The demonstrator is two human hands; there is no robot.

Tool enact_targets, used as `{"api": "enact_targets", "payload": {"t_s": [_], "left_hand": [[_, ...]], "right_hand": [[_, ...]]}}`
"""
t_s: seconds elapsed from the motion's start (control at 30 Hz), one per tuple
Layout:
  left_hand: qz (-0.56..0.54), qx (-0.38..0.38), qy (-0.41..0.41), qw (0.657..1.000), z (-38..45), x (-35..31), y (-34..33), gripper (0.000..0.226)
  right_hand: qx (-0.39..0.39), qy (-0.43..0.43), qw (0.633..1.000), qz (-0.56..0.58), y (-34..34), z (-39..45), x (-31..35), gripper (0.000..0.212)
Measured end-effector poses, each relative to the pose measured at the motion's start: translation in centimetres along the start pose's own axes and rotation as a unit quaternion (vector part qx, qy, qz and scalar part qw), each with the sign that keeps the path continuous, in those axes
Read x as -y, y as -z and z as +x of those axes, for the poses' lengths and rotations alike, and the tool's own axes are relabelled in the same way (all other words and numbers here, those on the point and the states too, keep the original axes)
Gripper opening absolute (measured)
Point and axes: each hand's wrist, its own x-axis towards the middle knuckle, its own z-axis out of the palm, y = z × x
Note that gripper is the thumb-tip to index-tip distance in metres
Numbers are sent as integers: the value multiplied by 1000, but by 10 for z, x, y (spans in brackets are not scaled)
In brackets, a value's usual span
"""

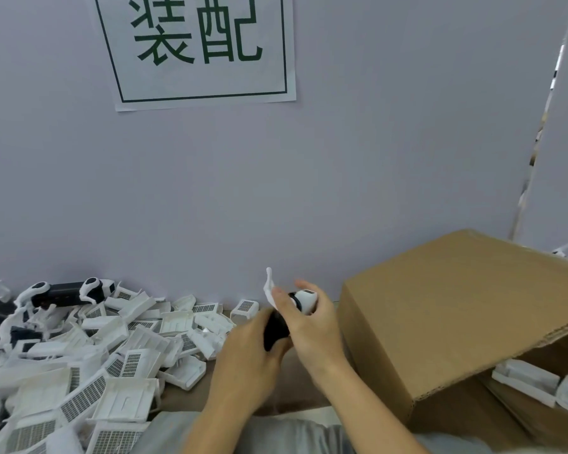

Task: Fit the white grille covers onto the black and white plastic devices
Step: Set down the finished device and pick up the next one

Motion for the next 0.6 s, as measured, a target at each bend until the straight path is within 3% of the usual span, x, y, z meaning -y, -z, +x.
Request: {"api": "enact_targets", "payload": {"t_s": [0.07,0.13,0.27,0.37,0.43,0.47,0.53,0.57,0.6], "left_hand": [[12,6,-8,1000,-1,-3,-3,16],[13,2,-8,1000,-1,-2,-5,15],[-15,-17,-9,1000,1,-2,-3,22],[-98,-90,68,989,7,0,0,28],[-210,-165,159,950,11,1,8,14],[-305,-180,205,912,13,2,13,10],[-487,-156,255,821,15,2,24,25],[-514,-150,262,803,16,3,28,36],[-506,-152,271,805,17,3,30,47]], "right_hand": [[-56,1,998,-19,4,4,-2,32],[-60,17,997,-39,5,6,-3,17],[-29,44,997,-53,6,5,-1,28],[45,-17,997,57,9,6,5,36],[13,-57,997,55,12,8,4,20],[-8,-70,998,-6,13,9,3,21],[3,-101,988,-119,14,6,-2,24],[35,-127,981,-141,14,5,-4,23],[76,-158,974,-146,13,2,-4,20]]}}
